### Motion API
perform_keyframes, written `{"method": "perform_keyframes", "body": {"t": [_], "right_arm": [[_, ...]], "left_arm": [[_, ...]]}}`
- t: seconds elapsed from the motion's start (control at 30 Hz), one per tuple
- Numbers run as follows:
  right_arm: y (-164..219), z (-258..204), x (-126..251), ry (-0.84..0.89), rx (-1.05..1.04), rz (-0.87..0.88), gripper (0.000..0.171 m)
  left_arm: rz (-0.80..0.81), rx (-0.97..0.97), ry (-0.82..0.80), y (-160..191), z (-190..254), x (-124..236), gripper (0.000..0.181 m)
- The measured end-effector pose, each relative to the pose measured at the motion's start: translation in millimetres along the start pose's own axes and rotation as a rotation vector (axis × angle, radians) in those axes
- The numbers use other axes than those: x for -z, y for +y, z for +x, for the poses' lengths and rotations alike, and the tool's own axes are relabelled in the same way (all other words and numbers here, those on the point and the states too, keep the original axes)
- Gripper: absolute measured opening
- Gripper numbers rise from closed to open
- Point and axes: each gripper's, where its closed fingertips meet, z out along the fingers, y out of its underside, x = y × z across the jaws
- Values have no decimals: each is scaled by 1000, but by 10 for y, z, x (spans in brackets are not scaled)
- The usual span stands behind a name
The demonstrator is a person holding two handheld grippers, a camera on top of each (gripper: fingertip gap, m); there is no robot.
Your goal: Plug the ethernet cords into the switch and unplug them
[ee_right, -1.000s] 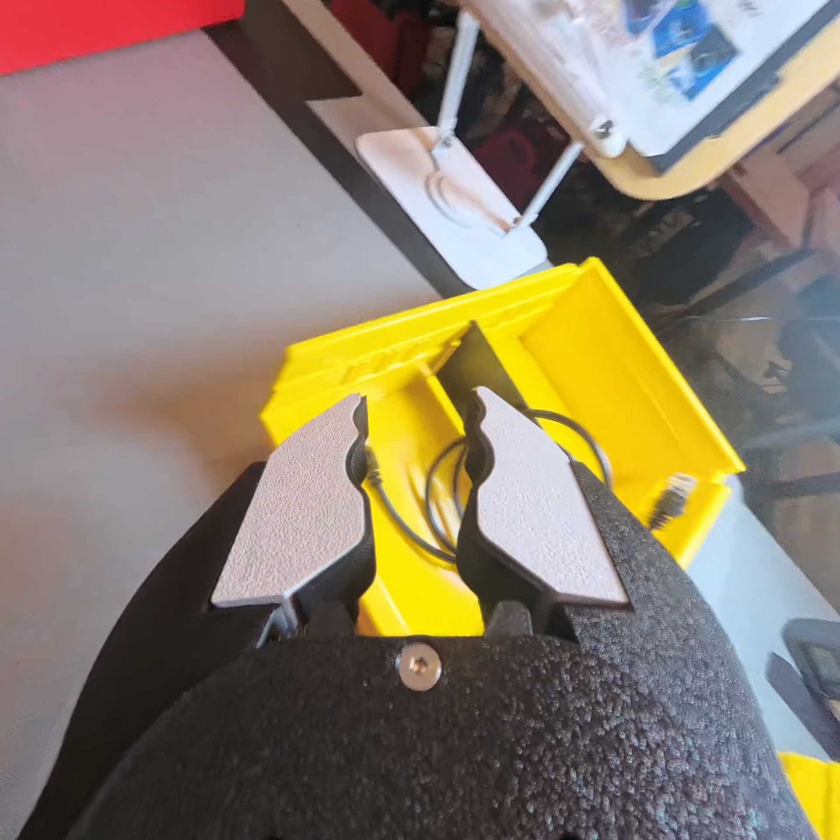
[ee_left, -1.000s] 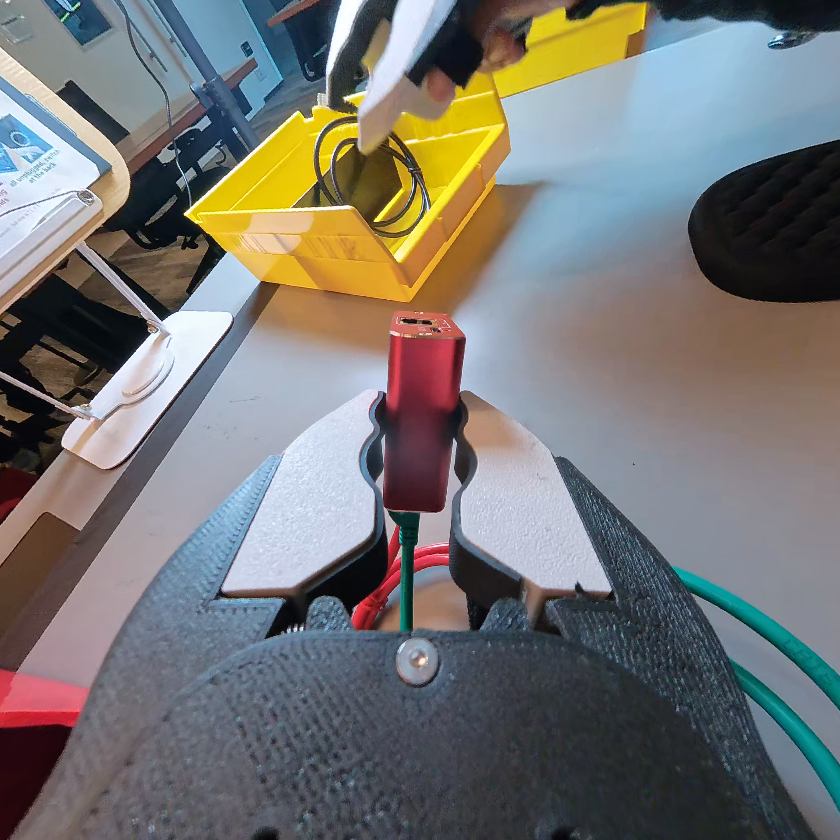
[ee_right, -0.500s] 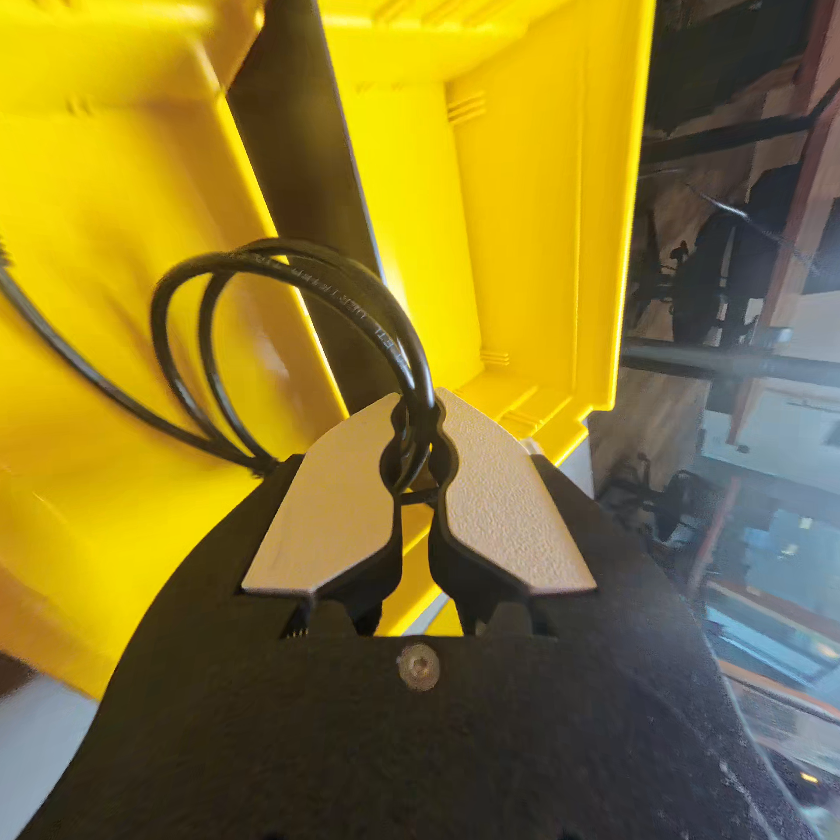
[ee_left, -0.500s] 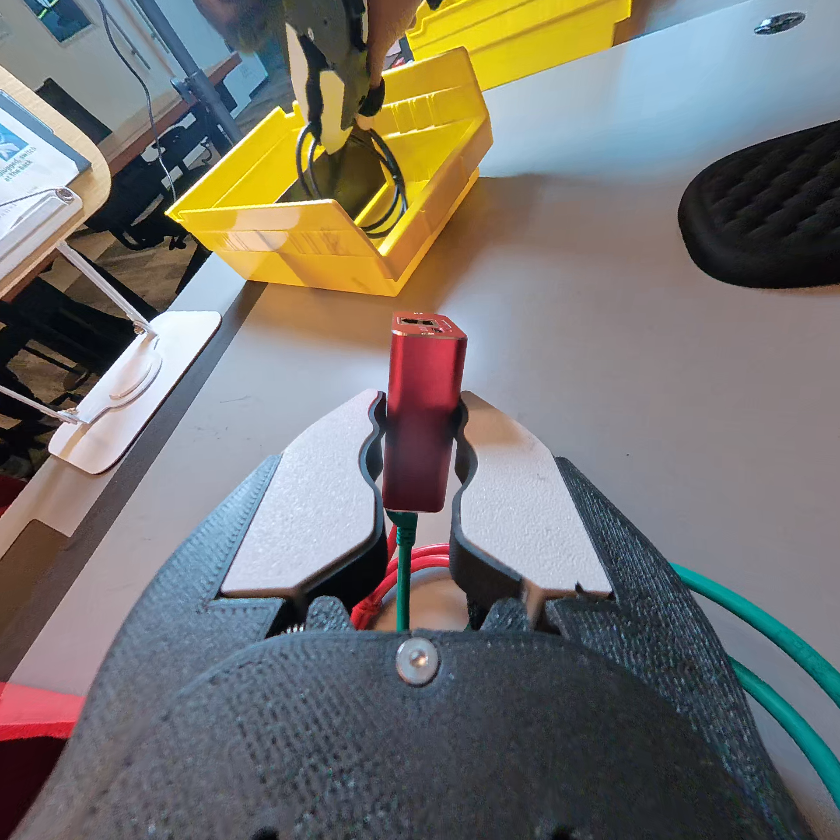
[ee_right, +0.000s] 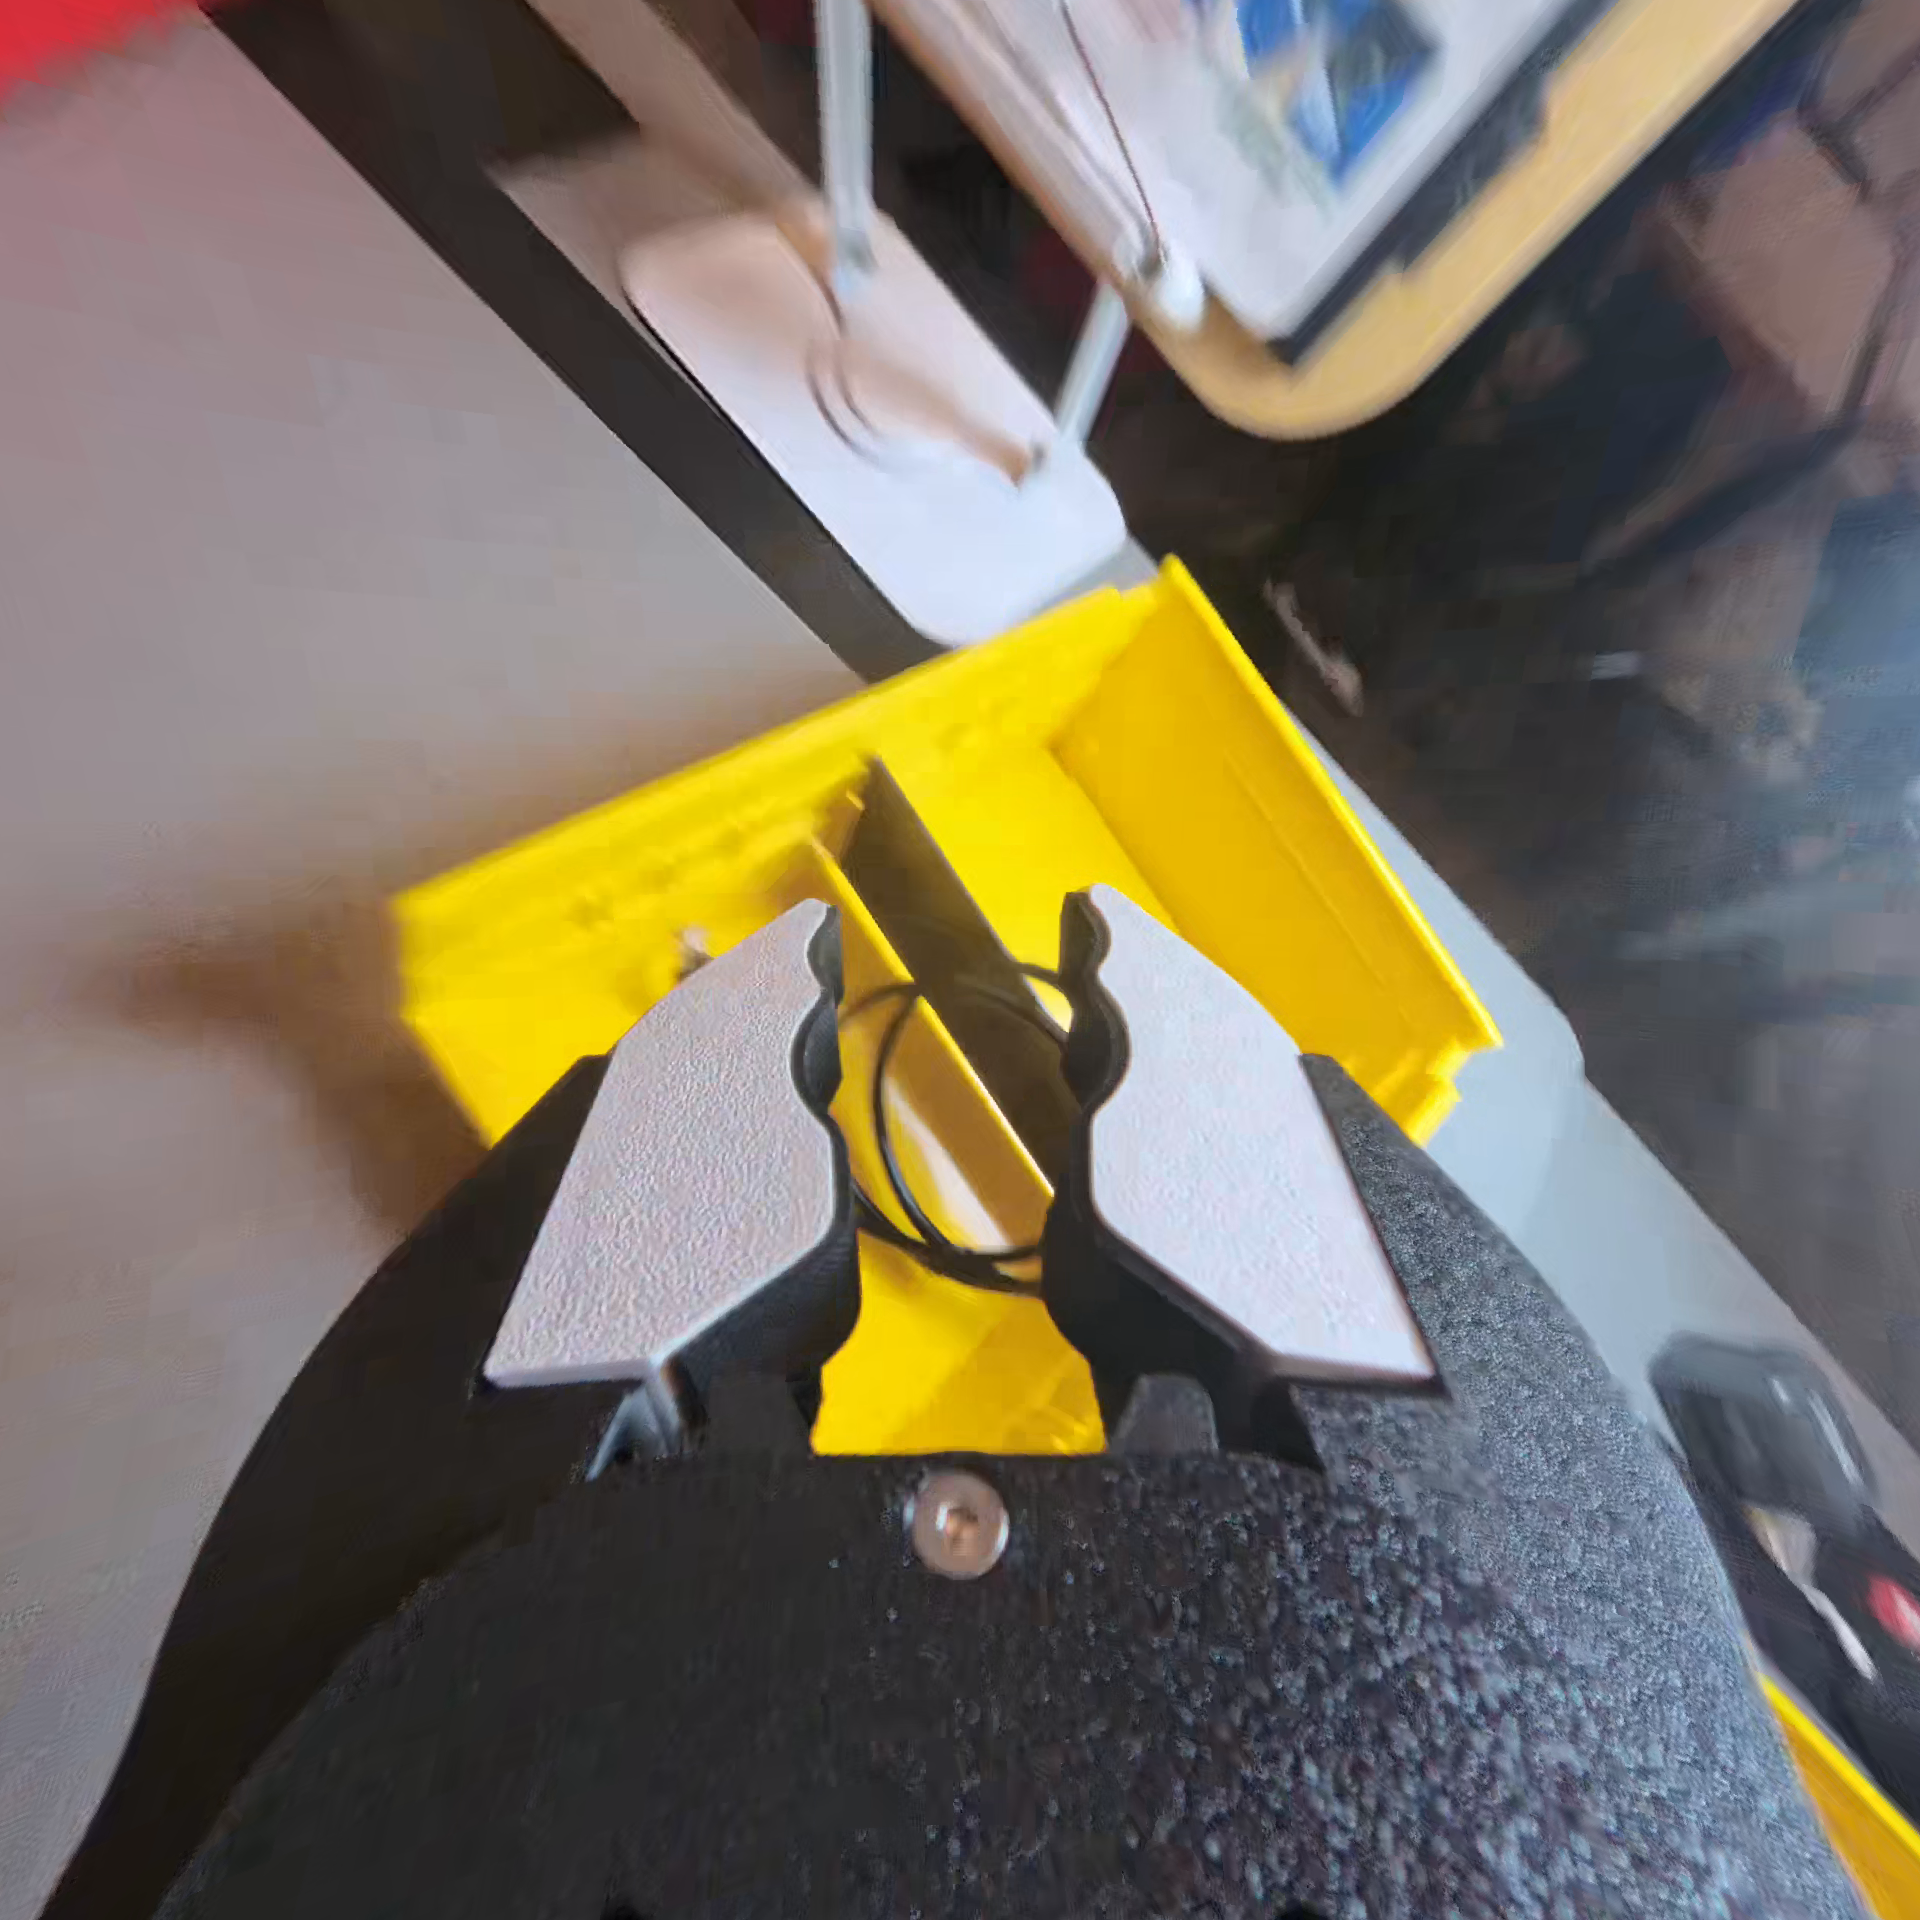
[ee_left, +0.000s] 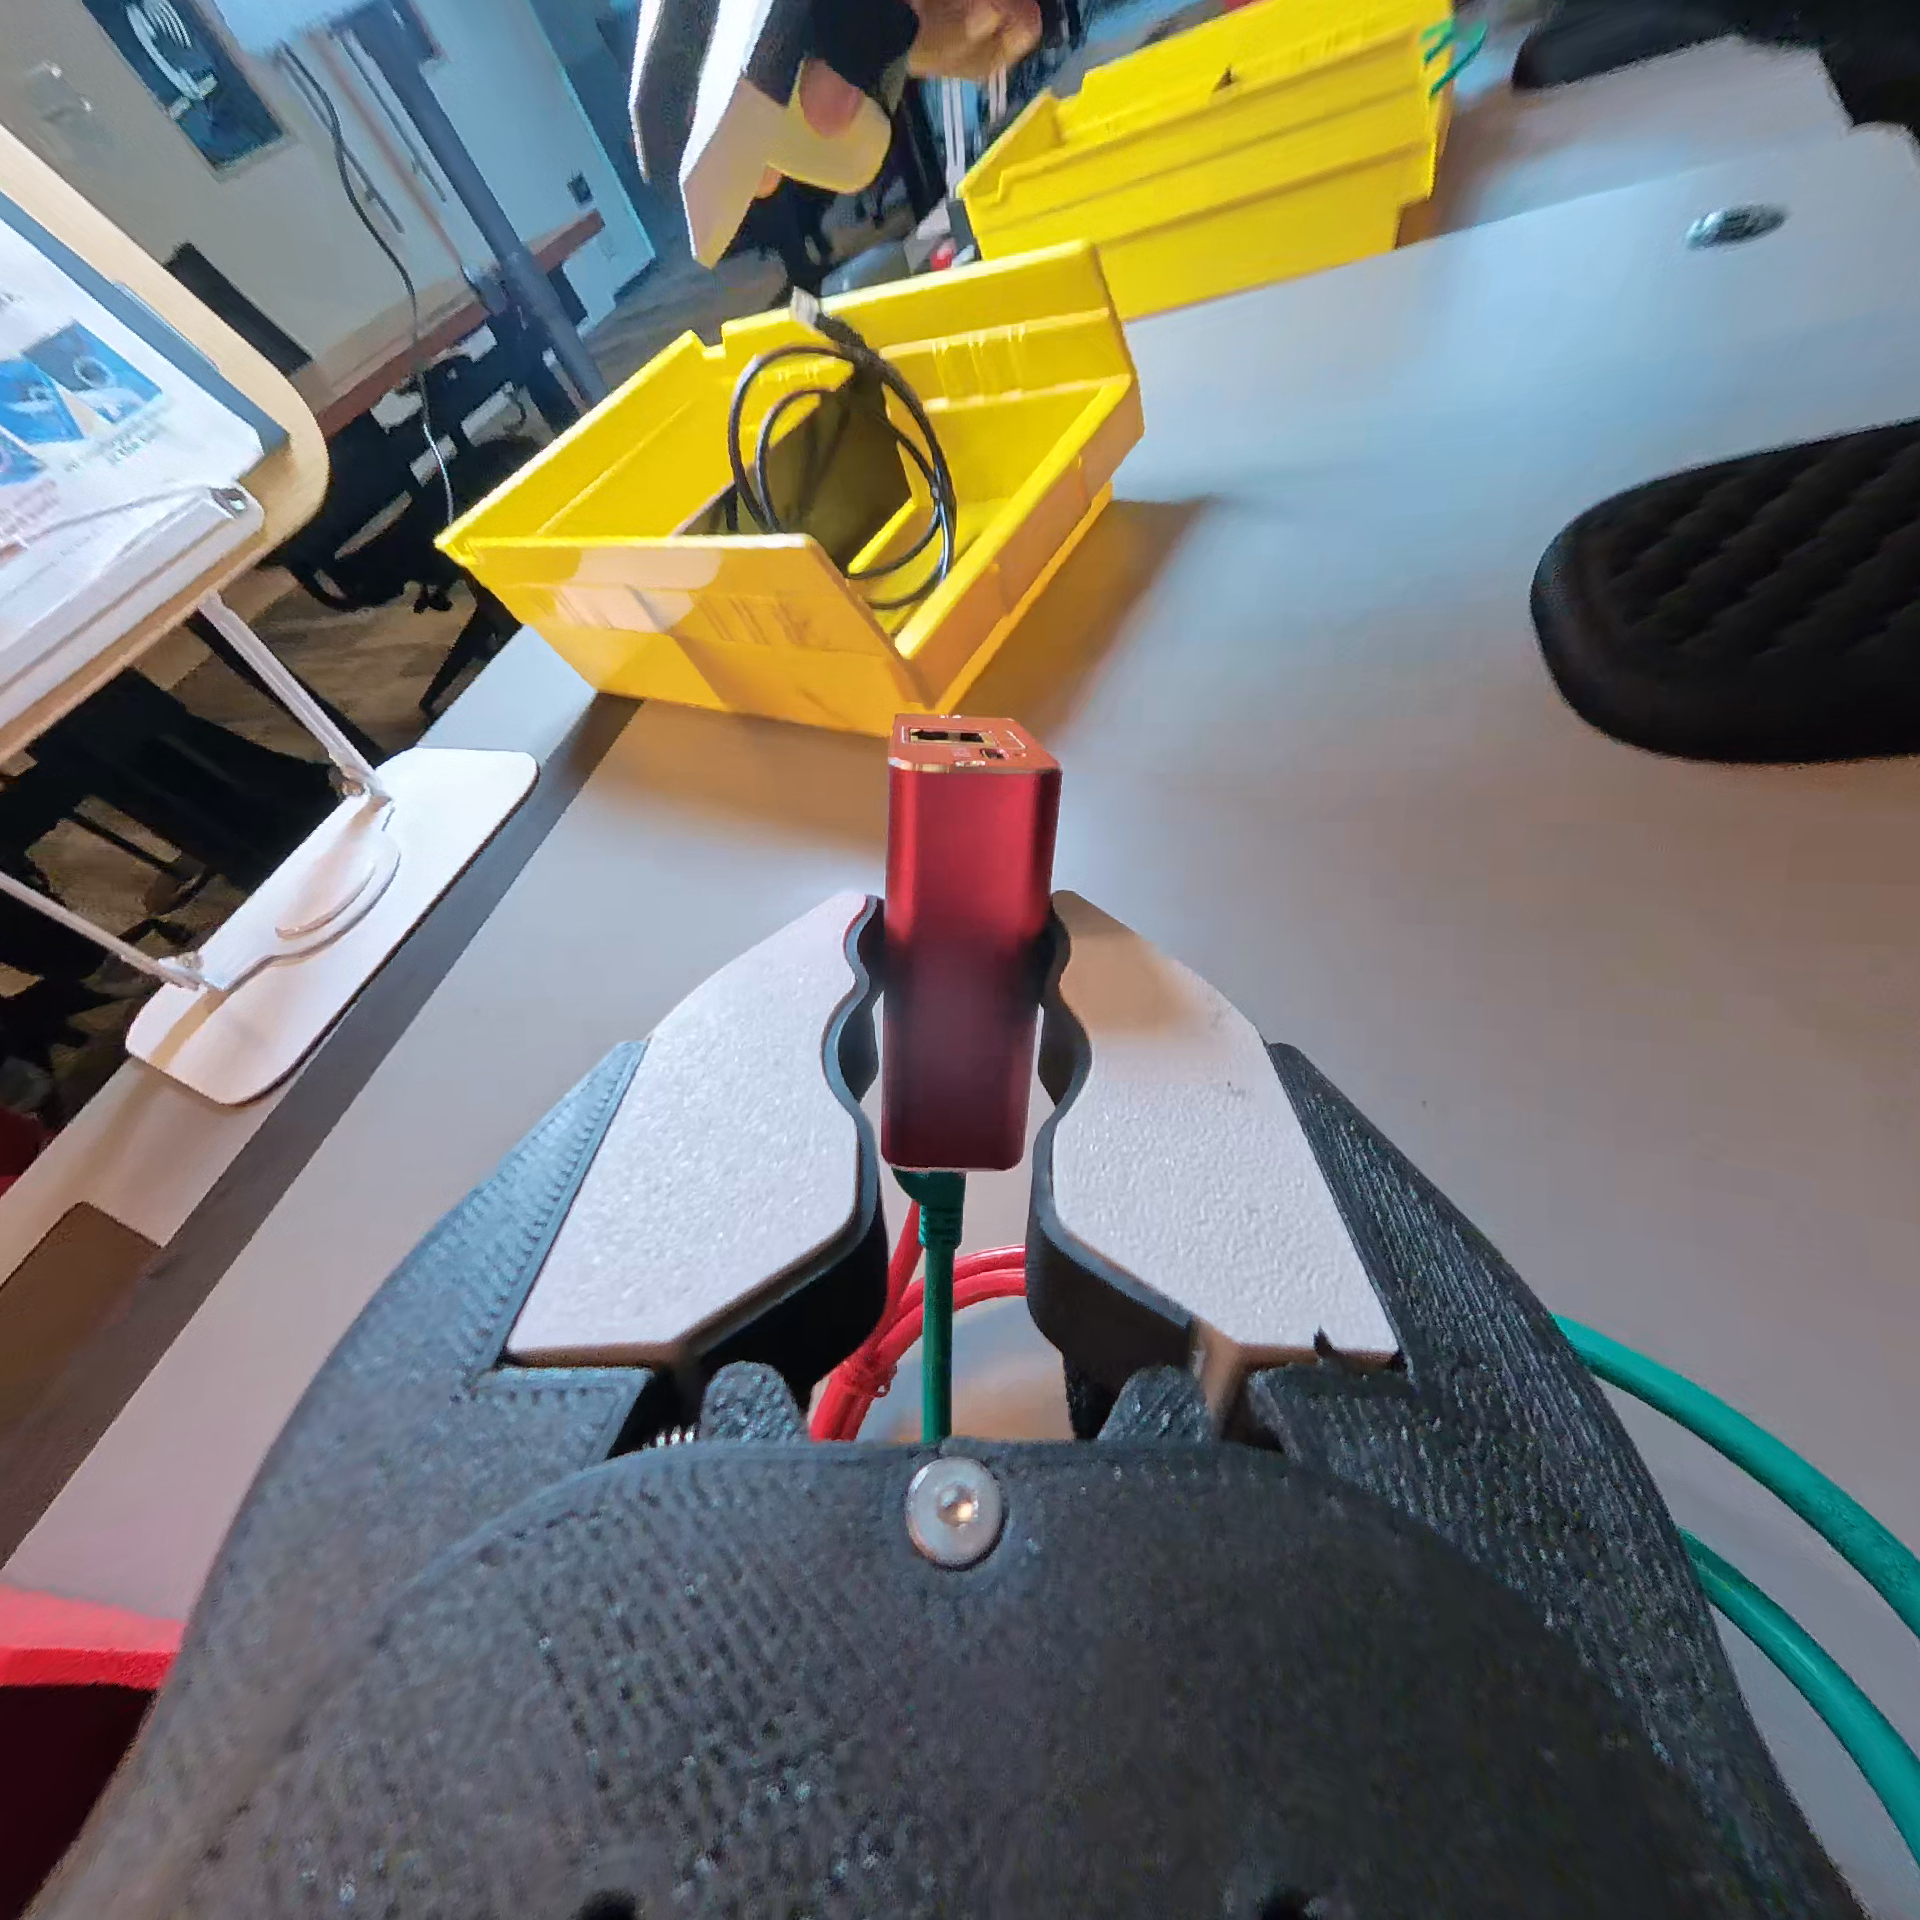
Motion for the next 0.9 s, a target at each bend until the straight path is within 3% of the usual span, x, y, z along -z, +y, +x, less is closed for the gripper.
{"method": "perform_keyframes", "body": {"t": [0.1,0.23,0.37,0.4,0.47,0.57,0.73,0.9], "right_arm": [[-449,-831,340,-230,24,291,39],[-652,-2023,657,-570,8,581,43],[-939,-2656,901,-774,-26,775,48],[-1020,-2694,929,-779,-30,789,44],[-1120,-2660,990,-733,21,826,15],[-1099,-2558,1043,-657,70,821,9],[-822,-2484,884,-441,247,650,7],[-553,-2352,676,-162,456,405,7]], "left_arm": [[132,65,18,-264,-49,104,27],[413,212,144,-882,-135,360,27],[599,240,295,-1449,-139,481,27],[638,239,340,-1563,-113,499,27],[703,228,377,-1711,-106,530,27],[715,233,380,-1663,-175,570,27],[456,184,419,-1216,-124,501,32],[199,-57,183,-913,-218,547,43]]}}
